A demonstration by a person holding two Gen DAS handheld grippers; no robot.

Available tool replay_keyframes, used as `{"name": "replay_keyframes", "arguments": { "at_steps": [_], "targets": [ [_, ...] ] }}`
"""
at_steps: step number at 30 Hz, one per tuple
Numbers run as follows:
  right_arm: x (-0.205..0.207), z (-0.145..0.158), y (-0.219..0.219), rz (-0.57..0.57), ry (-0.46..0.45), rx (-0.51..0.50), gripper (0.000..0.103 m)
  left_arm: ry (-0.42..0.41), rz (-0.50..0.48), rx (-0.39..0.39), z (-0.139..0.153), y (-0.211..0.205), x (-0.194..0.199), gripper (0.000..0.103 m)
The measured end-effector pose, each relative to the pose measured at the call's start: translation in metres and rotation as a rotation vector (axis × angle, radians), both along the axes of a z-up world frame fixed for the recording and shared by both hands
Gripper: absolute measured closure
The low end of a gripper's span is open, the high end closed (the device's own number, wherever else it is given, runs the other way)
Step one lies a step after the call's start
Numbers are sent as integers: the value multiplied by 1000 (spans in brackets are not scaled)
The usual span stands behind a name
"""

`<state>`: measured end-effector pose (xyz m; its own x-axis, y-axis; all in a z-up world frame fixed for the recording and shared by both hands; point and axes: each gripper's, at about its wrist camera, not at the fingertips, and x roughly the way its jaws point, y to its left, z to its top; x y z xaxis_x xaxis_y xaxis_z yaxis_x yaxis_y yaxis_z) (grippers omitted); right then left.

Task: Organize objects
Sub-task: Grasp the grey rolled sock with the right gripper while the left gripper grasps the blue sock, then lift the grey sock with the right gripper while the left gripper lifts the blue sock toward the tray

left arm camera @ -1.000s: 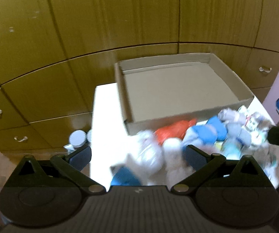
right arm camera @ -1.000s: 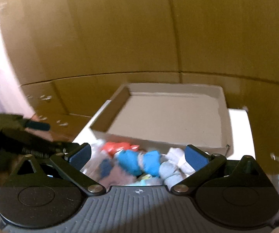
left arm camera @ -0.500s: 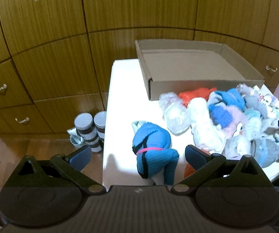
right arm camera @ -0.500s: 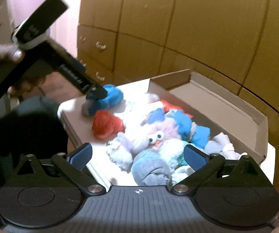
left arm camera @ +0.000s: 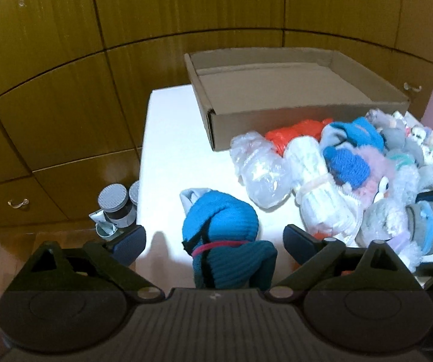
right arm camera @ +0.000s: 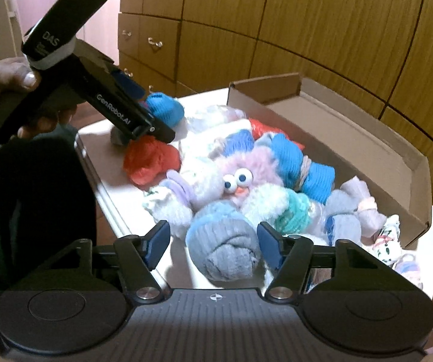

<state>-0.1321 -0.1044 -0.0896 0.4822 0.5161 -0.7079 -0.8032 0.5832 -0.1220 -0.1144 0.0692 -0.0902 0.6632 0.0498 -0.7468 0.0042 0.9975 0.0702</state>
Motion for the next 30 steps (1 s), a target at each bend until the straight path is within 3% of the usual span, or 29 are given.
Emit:
{"name": "replay_keyframes", "arguments": {
  "at_steps": [2, 5, 9, 14, 23, 30],
  "targets": [
    [1, -2, 0, 4, 1, -1, 37, -1, -7, -9, -3, 1, 1, 12],
    [3, -3, -2, 1, 2, 0, 46, -7, -18, -29, -5, 3, 2, 30],
    [7, -1, -5, -4, 7, 10, 49, -23, -37, -37, -4, 3, 1, 49],
    [7, 3, -9, -5, -4, 26, 49, -31, -37, 0, 0, -1, -1, 52],
    [11, 25, -20, -16, -29, 71, 49, -47, -12, -40, 10, 10, -3, 52],
    [15, 28, -28, -44, -81, 39, 49, -55, -10, -49, 13, 9, -3, 52]
  ]
}}
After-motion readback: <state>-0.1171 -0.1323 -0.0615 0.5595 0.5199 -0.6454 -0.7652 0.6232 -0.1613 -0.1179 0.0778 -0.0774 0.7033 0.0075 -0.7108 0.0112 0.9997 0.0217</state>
